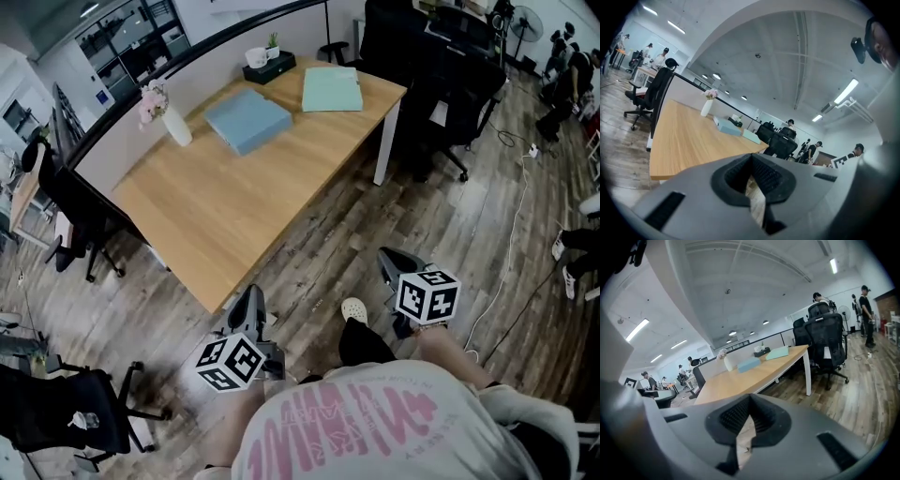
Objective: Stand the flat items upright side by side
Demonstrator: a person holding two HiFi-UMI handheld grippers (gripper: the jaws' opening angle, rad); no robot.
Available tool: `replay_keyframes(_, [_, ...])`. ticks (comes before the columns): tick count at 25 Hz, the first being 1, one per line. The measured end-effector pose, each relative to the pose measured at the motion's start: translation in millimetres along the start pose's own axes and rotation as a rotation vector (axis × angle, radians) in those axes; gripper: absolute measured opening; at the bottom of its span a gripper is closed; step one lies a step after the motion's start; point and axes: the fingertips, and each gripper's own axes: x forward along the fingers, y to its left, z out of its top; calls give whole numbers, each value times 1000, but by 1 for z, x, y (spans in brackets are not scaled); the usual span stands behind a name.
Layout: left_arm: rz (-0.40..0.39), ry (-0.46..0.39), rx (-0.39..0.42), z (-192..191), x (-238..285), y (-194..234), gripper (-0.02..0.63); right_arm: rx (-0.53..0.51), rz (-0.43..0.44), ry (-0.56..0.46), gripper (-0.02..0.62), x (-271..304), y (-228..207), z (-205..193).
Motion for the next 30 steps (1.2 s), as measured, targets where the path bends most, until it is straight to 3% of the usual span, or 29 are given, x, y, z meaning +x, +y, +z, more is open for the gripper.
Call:
replay_keyframes(7, [72,-102,-73,45,80,8,2,16,61,51,-2,81,-42,55])
replay_keyframes(13, [90,-184,-53,97,152,-7,3,-36,158,-25,-2,141,-69,151])
replay_keyframes(17, [117,-228,-49,109,184,-10,3,-90,251,-24,-2,170,-78,181])
replay_keyframes(22, [149,-150,-68,87,209,-4,3,-58,237,35,-2,202,-106,172])
replay_keyframes(26, [232,-76,-83,75,219,20,3,-28,223,80,-2,222,-122,163])
replay_keyframes(30, [266,-60,-93,80,244,41,3,36,196,88,-2,247,-143,170])
